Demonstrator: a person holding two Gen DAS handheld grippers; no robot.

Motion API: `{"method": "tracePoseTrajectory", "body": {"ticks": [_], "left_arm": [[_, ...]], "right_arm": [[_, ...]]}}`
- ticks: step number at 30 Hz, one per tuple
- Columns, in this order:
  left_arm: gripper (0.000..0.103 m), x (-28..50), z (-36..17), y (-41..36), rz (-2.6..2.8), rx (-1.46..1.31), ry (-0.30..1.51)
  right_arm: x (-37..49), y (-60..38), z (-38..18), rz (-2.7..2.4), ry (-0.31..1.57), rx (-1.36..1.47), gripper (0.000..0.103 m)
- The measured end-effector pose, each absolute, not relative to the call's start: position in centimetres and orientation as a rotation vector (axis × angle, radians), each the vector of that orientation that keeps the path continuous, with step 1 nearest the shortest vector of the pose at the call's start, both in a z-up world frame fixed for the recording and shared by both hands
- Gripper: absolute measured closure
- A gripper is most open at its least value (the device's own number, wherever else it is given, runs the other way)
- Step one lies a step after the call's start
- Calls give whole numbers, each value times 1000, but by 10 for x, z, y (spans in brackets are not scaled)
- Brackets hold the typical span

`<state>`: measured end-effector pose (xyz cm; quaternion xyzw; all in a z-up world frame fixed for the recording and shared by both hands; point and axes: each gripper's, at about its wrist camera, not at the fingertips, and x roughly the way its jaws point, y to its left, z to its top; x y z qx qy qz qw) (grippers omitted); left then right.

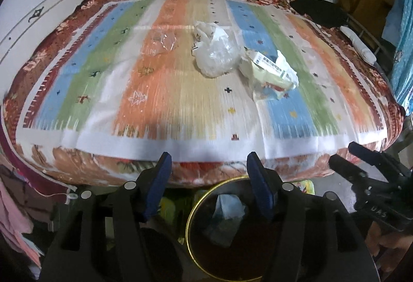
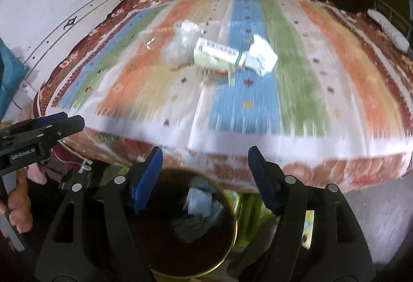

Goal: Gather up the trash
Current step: 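Open both grippers over the bin to drop the wrapper and mask, then grasp the white eye-drops box with right gripper while left gripper approaches the clear plastic bag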

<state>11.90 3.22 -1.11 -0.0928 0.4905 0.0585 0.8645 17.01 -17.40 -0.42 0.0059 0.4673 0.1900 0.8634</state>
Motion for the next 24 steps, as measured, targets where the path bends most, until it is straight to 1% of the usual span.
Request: {"method": "tracePoseTrajectory", "body": {"ticks": [3,7,12,16,24], "left_arm": [[42,133,-13,39,129,-200,1051],[37,151,-11,43,121,-210,1052],[36,176,-10,44,140,-173,1034],[34,197,-10,50,159,-158,1025],[34,233,-21,72,188,-199,1034]], "right_arm": [[184,-171,1,405,970,8,33],[200,-167,8,425,960,-3,29],[216,-157,13,420,938,-45,24],[231,-147,18,422,897,-96,18],[263,-116,10,422,859,-228,18]]}}
